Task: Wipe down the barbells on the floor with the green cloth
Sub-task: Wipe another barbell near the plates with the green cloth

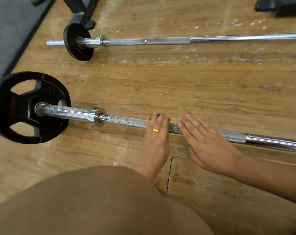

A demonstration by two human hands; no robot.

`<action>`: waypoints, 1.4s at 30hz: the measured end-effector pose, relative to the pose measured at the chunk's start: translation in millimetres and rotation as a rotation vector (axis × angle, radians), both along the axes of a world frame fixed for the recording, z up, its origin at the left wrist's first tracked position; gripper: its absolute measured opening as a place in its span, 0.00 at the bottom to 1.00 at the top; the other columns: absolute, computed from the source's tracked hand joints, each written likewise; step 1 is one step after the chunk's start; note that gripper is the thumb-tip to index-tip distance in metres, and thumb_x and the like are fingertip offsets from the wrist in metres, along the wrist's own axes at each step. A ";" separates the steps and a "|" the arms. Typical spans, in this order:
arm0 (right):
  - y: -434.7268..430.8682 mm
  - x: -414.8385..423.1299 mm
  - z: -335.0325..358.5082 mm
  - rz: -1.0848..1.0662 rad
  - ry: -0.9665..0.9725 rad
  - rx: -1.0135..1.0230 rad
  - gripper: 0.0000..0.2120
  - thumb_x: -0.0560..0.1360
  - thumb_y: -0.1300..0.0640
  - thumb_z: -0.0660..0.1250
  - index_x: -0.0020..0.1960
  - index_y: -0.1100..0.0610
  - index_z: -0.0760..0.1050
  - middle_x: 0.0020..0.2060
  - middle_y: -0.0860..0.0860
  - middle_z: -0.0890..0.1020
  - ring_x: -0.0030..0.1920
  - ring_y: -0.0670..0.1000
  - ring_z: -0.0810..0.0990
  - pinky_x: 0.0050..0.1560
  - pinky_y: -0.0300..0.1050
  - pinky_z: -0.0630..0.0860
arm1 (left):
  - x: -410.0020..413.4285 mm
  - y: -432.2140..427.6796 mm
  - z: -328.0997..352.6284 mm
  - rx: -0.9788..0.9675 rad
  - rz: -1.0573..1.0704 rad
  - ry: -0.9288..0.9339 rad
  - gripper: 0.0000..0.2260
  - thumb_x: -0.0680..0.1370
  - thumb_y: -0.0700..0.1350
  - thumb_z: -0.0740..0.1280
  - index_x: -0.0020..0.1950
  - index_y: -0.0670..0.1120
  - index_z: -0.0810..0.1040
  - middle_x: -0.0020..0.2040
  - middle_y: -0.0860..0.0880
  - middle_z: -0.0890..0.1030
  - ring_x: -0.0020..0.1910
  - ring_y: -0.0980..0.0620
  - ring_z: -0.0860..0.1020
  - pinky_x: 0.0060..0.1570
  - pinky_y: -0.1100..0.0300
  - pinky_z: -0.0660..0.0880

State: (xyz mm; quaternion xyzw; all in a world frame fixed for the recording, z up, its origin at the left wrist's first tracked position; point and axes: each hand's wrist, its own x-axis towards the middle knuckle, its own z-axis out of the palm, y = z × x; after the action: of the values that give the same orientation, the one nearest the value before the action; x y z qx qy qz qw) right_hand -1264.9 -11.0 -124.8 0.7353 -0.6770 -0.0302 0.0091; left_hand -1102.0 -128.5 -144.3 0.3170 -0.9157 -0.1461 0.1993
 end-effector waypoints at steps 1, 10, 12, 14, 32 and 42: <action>0.4 0.0 -0.4 0.000 -0.003 -0.003 0.34 0.80 0.48 0.48 0.79 0.67 0.49 0.79 0.64 0.53 0.80 0.63 0.48 0.78 0.61 0.54 | -0.4 2.0 -0.4 -0.029 -0.067 -0.025 0.24 0.80 0.29 0.60 0.76 0.37 0.67 0.74 0.41 0.70 0.79 0.42 0.60 0.78 0.46 0.59; -1.7 -1.0 2.1 -0.004 -0.002 0.012 0.35 0.79 0.50 0.53 0.79 0.68 0.51 0.79 0.65 0.56 0.80 0.63 0.51 0.78 0.60 0.55 | -7.7 -4.4 3.5 0.009 0.074 -0.011 0.18 0.82 0.33 0.59 0.72 0.35 0.71 0.70 0.39 0.74 0.76 0.39 0.65 0.74 0.42 0.63; -2.2 0.5 3.9 -0.010 0.000 0.033 0.37 0.76 0.50 0.57 0.79 0.69 0.52 0.78 0.65 0.56 0.80 0.63 0.52 0.78 0.60 0.55 | -12.6 6.8 1.2 -0.039 -0.078 -0.045 0.18 0.81 0.34 0.59 0.72 0.36 0.72 0.70 0.39 0.74 0.74 0.39 0.67 0.75 0.44 0.61; -2.5 0.4 4.9 -0.001 -0.007 0.035 0.38 0.75 0.51 0.61 0.79 0.69 0.54 0.78 0.66 0.58 0.79 0.63 0.54 0.78 0.60 0.56 | -8.0 -3.7 4.1 -0.080 -0.133 -0.074 0.18 0.81 0.34 0.60 0.71 0.37 0.72 0.69 0.41 0.75 0.73 0.41 0.68 0.75 0.45 0.61; -2.3 -1.5 0.9 -0.021 0.004 0.044 0.37 0.77 0.52 0.60 0.79 0.68 0.52 0.78 0.65 0.58 0.80 0.62 0.53 0.79 0.59 0.55 | 18.2 -27.7 2.1 0.023 0.135 0.002 0.19 0.83 0.33 0.56 0.75 0.36 0.68 0.73 0.40 0.71 0.78 0.41 0.62 0.77 0.44 0.59; 1.9 15.8 5.8 -0.146 -0.131 0.024 0.39 0.74 0.49 0.64 0.79 0.65 0.56 0.78 0.62 0.61 0.79 0.59 0.58 0.77 0.55 0.56 | 16.1 2.6 -4.5 0.040 0.048 0.033 0.23 0.82 0.30 0.58 0.78 0.37 0.64 0.78 0.40 0.65 0.81 0.42 0.54 0.77 0.40 0.58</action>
State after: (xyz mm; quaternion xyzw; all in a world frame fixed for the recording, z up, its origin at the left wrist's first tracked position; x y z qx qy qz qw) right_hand -1249.1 -9.0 -119.1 0.6843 -0.7277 0.0090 -0.0462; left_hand -1086.0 -125.9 -148.8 0.3405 -0.9013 -0.1646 0.2114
